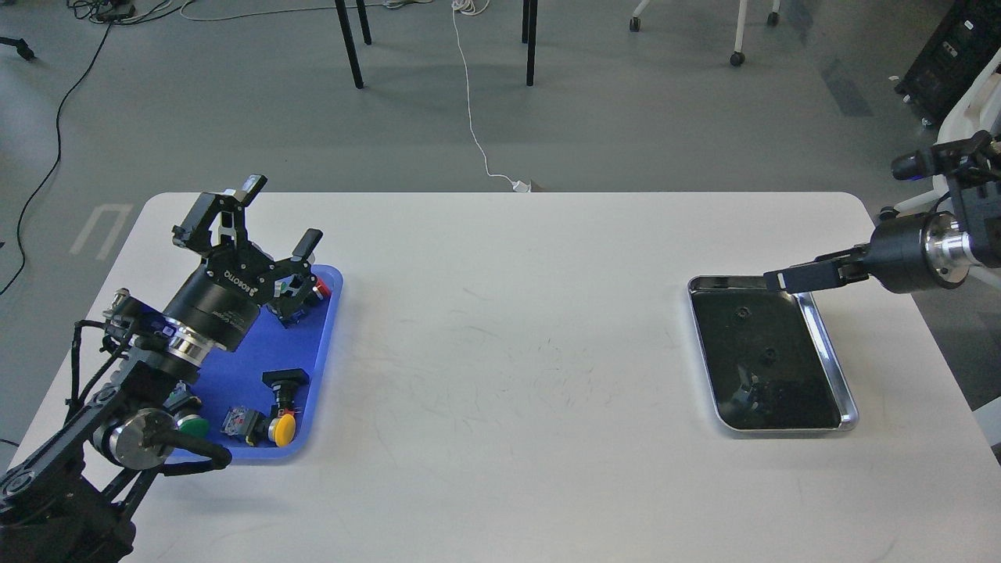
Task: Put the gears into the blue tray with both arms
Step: 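Lower the right gripper into the metal tray and grasp a small black part, then lift the black part and carry it toward the table center, then lower the right gripper and release the black part on the table, then retract the right gripper and reach the left gripper toward the part, then lower the left gripper onto the black part and grasp it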
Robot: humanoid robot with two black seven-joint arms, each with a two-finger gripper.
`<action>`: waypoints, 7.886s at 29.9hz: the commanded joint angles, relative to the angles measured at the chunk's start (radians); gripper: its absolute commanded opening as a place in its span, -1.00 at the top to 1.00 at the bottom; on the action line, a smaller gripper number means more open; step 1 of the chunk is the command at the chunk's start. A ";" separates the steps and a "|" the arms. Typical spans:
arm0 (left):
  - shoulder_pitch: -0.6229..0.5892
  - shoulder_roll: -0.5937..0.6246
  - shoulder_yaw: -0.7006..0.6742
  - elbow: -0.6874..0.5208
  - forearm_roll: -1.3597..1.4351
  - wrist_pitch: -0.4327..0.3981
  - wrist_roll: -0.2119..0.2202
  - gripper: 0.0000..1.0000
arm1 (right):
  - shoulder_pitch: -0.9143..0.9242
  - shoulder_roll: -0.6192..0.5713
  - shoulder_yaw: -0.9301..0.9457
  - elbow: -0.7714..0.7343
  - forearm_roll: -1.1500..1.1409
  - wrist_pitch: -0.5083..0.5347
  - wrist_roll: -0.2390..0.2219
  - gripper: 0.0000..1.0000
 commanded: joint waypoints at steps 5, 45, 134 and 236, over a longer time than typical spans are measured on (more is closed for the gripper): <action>0.000 0.010 -0.001 -0.003 0.017 0.000 0.001 -0.96 | -0.002 0.201 -0.117 -0.160 -0.052 0.000 0.000 -0.98; 0.003 0.025 0.000 -0.003 0.022 0.000 0.004 -0.96 | -0.086 0.285 -0.239 -0.238 -0.049 -0.048 0.000 -0.35; 0.020 0.087 0.000 -0.049 0.020 0.000 0.006 -0.96 | 0.020 0.836 -0.318 -0.287 0.399 -0.084 0.000 0.69; -0.762 -0.307 1.023 0.411 1.581 0.202 -0.087 -0.39 | -0.806 0.090 0.697 -0.053 1.546 0.000 0.000 -0.96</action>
